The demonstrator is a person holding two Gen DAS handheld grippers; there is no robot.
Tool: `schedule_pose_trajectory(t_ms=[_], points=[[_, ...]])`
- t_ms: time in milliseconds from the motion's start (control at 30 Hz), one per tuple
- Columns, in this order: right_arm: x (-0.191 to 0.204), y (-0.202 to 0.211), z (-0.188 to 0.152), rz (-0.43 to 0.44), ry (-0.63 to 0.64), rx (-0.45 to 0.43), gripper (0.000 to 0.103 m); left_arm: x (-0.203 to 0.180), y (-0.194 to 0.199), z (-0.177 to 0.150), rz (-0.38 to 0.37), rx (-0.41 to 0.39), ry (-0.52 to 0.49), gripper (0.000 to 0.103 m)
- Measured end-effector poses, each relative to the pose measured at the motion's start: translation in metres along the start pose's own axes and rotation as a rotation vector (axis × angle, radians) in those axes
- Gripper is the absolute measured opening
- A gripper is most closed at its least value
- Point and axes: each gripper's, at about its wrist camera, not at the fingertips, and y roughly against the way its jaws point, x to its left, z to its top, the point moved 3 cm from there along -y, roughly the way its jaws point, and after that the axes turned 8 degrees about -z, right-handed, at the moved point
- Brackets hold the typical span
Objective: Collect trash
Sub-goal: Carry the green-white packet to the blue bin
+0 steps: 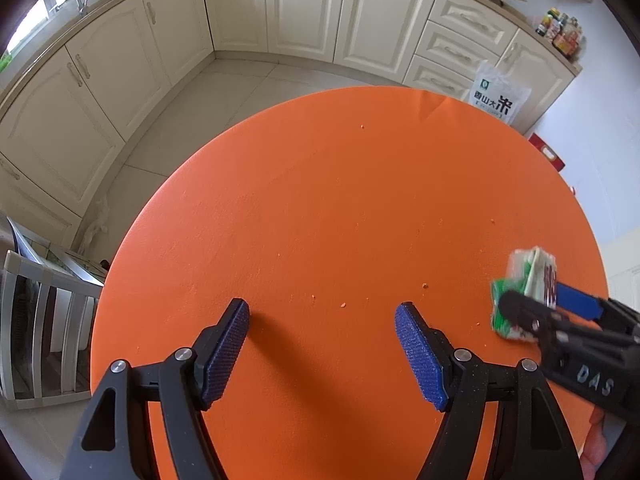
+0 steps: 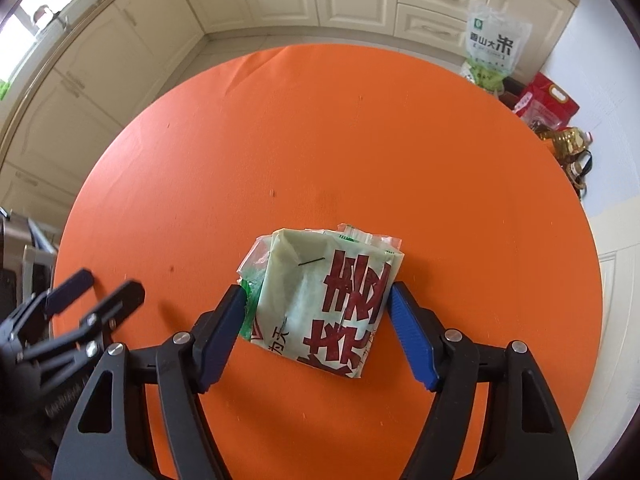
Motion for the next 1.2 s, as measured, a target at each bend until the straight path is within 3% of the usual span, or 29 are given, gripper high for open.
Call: schedule_pose_trajectory(t_ms=[233, 567, 933, 1200], points=[[-0.018, 0.013, -0.034, 0.020, 0.029, -0.014, 0.072, -0.018, 0.012, -0.013, 0.019, -0.023, -0.007, 0.071], [-0.073, 0.055, -0.075, 0.014, -0.059, -0.060, 0.072, -0.085, 0.033, -0.050, -0.017, -0.019, -0.100, 0.071], [-0.187, 0.103, -0.151, -0.040, -0.235, -0.111, 0.072, -0.193, 0.065, -0.119, -0.077, -0.026, -0.297, 0.071], [-0.283, 0.125, -0.228, -0.096, -0.404, -0.143, 0.072, -0.298, 0.081, -0.190, -0.200, 0.002, -0.495, 0.071]])
